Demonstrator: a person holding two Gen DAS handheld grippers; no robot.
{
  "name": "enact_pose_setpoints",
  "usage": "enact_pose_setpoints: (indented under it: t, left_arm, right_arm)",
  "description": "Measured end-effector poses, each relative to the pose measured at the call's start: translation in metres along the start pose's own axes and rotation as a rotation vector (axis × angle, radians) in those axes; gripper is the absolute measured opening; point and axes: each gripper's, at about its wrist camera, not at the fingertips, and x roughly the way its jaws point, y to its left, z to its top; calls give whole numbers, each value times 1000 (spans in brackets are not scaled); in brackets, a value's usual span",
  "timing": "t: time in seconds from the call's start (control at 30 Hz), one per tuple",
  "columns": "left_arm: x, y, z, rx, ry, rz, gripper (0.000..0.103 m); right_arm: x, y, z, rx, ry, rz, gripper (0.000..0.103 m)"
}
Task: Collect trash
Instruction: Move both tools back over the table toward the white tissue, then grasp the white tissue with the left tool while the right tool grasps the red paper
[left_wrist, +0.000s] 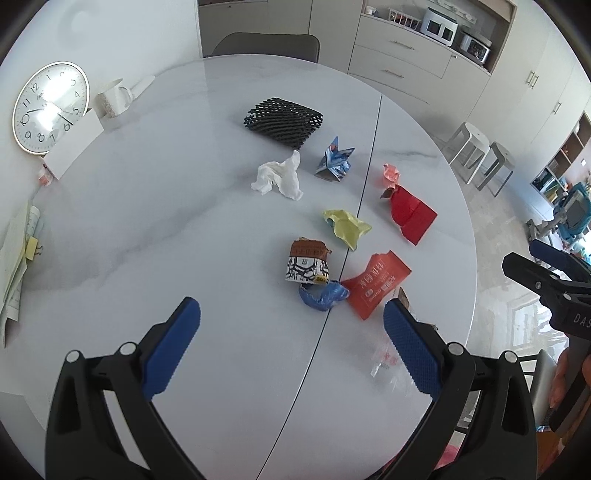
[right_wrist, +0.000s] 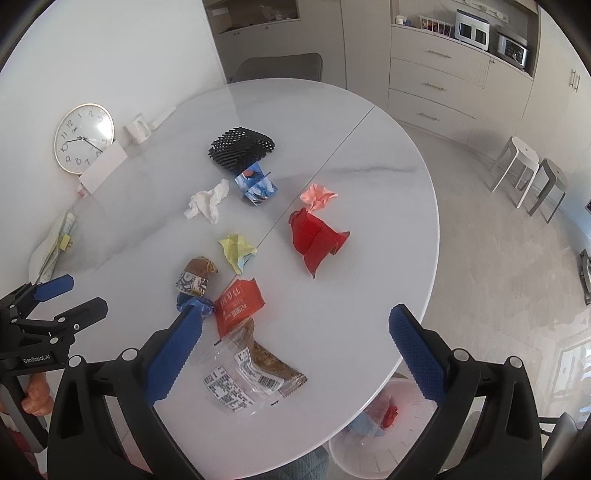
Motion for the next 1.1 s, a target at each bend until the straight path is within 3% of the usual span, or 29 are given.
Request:
enact_pose_setpoints:
  t: [0.3, 0.57, 0.73, 0.9, 1.0, 1.07, 1.1]
  left_arm:
    - [45, 9, 49, -24, 19, 23, 95]
    - [121, 8, 97, -16, 75, 26, 95]
    - [170, 9, 125, -24, 114, 74, 95]
    - [206, 12, 139, -58, 165, 83, 94]
    - [218, 10, 141, -58, 183, 93, 82]
    - [226, 9, 140, -57, 212, 103, 59]
    - [225, 8, 141, -63, 186, 109, 53]
  right_arm:
    - [54, -9, 35, -26, 63, 25, 101]
    - [104, -24, 50, -42, 125, 26, 101]
    - [126, -37, 55, -31, 153, 36, 101]
    - [147, -43, 61, -50, 177, 63, 101]
    - [154, -44, 65, -70, 184, 74, 101]
    - [159, -44, 66, -82, 187, 80, 101]
    - [160, -44, 67, -87, 187, 83, 101]
